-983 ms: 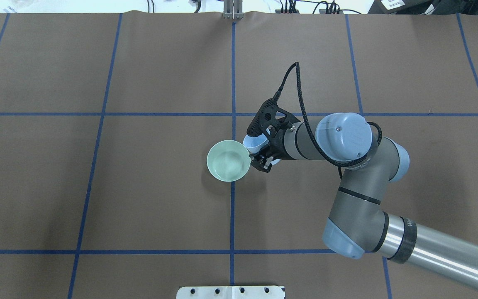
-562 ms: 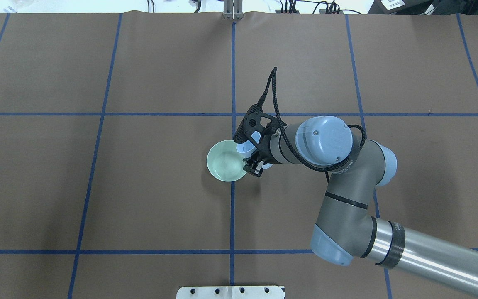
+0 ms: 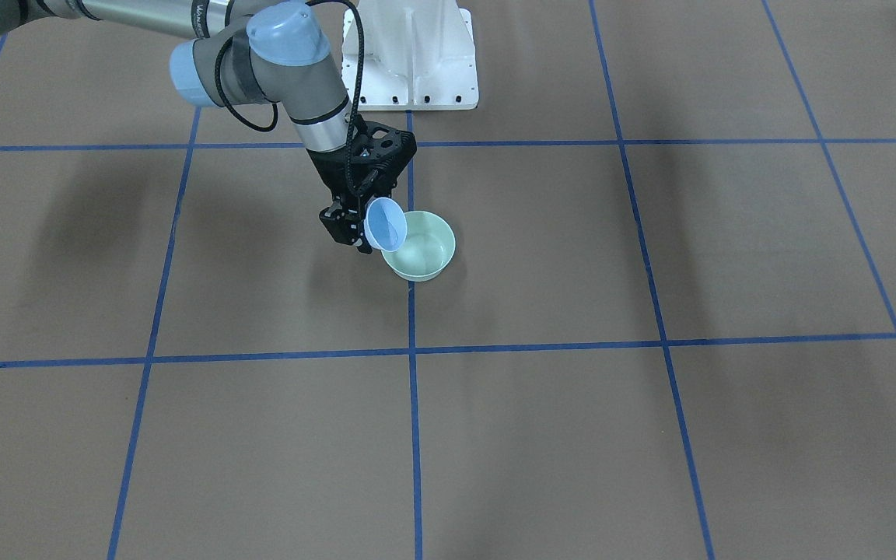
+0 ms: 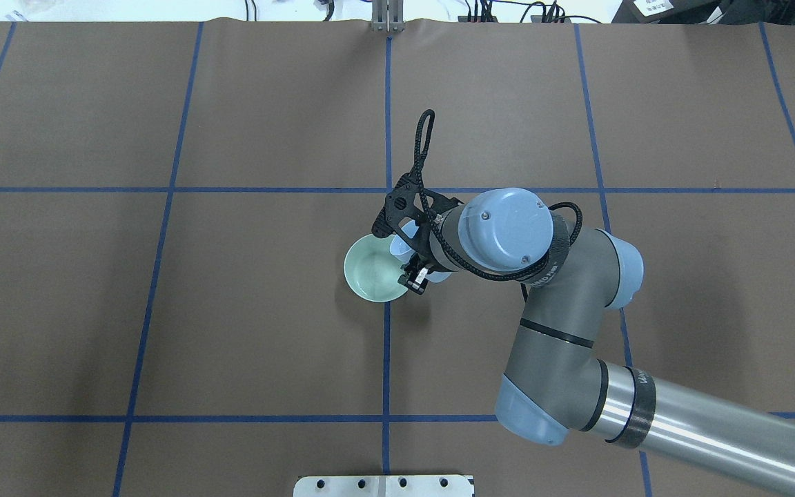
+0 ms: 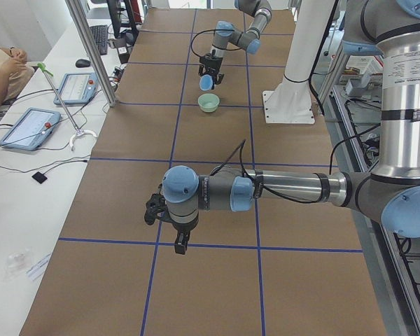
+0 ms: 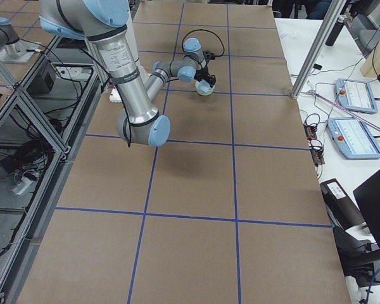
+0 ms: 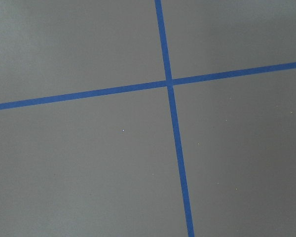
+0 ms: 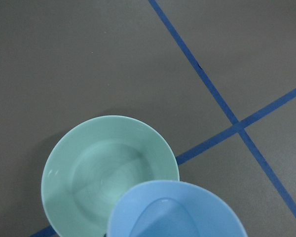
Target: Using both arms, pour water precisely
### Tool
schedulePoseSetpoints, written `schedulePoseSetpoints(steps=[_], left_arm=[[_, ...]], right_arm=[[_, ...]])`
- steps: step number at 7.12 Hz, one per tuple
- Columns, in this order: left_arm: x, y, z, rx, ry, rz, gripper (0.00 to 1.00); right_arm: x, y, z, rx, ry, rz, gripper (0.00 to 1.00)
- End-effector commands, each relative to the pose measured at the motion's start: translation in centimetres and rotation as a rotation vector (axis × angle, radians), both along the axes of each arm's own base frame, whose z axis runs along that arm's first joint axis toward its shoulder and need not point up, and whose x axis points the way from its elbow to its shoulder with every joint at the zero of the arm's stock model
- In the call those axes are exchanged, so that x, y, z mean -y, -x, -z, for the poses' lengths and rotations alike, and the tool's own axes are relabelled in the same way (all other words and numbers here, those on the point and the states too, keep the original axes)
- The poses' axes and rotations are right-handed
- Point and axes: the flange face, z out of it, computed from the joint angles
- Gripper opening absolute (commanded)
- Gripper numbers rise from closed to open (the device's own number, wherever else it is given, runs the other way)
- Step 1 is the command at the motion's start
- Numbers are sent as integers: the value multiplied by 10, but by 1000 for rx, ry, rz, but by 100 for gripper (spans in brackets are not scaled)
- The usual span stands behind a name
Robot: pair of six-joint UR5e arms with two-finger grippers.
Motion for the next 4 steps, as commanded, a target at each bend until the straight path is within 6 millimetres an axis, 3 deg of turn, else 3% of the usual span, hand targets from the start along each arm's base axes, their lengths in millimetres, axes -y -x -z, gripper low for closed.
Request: schedulePoseSetpoints(steps=[1, 2, 4], left_arm=[[-1, -2, 0, -25, 2, 0, 100], [0, -2, 1, -25, 1, 0, 100], [0, -2, 1, -25, 1, 0, 100]], right_arm=[[-2, 4, 1, -44, 15, -3, 0], [0, 7, 12, -74, 9, -25, 0], [-7, 14, 13, -95, 8, -23, 0]])
